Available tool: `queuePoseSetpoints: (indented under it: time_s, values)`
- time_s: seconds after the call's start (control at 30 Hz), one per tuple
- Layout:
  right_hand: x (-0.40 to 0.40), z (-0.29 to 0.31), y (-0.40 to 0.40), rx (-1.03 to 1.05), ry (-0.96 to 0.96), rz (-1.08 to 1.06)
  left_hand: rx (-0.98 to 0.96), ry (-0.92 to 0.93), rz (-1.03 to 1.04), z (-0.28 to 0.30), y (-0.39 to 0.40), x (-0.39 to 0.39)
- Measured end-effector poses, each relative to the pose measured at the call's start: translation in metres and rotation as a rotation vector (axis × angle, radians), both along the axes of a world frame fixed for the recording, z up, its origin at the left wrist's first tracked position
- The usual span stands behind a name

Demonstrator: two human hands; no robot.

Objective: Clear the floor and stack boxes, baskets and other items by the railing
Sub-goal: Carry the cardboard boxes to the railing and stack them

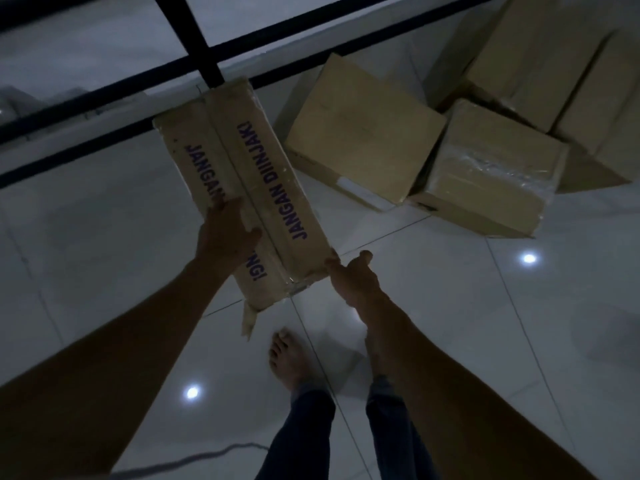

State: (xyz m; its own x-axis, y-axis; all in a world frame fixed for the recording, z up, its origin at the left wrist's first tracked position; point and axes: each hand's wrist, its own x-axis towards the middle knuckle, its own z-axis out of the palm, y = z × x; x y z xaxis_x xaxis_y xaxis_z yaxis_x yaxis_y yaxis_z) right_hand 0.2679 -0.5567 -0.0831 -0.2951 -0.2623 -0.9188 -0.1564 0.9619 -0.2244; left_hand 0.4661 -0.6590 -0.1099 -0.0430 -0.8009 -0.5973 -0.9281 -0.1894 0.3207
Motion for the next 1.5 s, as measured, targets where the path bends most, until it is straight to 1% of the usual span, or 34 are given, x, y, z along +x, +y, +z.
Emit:
queuePoseSetpoints:
  time_s: [0.03, 0.1, 0.2, 0.27, 0.33, 0.43, 0.5, 0.63, 0.77, 0.9, 0.97, 1.07, 1.23, 1.37, 1.5]
  values:
    - [-0.010, 0.016, 0.009, -0.024, 0.023, 0.057, 0.041, 0.025, -0.010, 0.014, 0.013, -0.008]
    - [-0.034, 0.046, 0.033, -0.039, 0.050, 0.076, 0.128, 0.087, -0.070, 0.051, 0.036, -0.025]
    - [-0.071, 0.097, 0.068, -0.017, 0.057, -0.008, 0.253, 0.154, -0.184, 0.108, 0.066, -0.049]
    - [-0.098, 0.123, 0.097, -0.039, 0.080, -0.095, 0.289, 0.193, -0.235, 0.144, 0.084, -0.065]
    - [-0.126, 0.138, 0.130, -0.071, 0.098, -0.127, 0.292, 0.199, -0.222, 0.181, 0.100, -0.083]
    - [-0.141, 0.207, 0.165, -0.115, 0.169, -0.079, 0.306, 0.295, -0.143, 0.223, 0.134, -0.114]
    - [-0.157, 0.235, 0.192, -0.140, 0.225, 0.003, 0.294, 0.327, -0.191, 0.251, 0.162, -0.142]
    - [-0.200, 0.288, 0.270, -0.244, 0.366, 0.131, 0.218, 0.352, -0.380, 0.314, 0.241, -0.211]
    - [-0.254, 0.345, 0.363, -0.332, 0.484, 0.215, 0.108, 0.323, -0.531, 0.375, 0.322, -0.275]
    - [-0.304, 0.410, 0.464, -0.418, 0.574, 0.245, 0.038, 0.304, -0.676, 0.438, 0.410, -0.341]
    - [-0.331, 0.439, 0.510, -0.471, 0.620, 0.223, 0.032, 0.311, -0.739, 0.465, 0.450, -0.378]
    - [-0.371, 0.477, 0.575, -0.498, 0.689, 0.163, 0.004, 0.331, -0.902, 0.501, 0.505, -0.436]
    - [-0.432, 0.518, 0.665, -0.510, 0.755, 0.009, -0.020, 0.342, -1.153, 0.547, 0.580, -0.526]
    - [-0.471, 0.538, 0.729, -0.505, 0.791, -0.089, -0.005, 0.321, -1.343, 0.564, 0.622, -0.589]
    - [-0.506, 0.548, 0.797, -0.412, 0.839, -0.197, 0.024, 0.321, -1.507, 0.572, 0.670, -0.655]
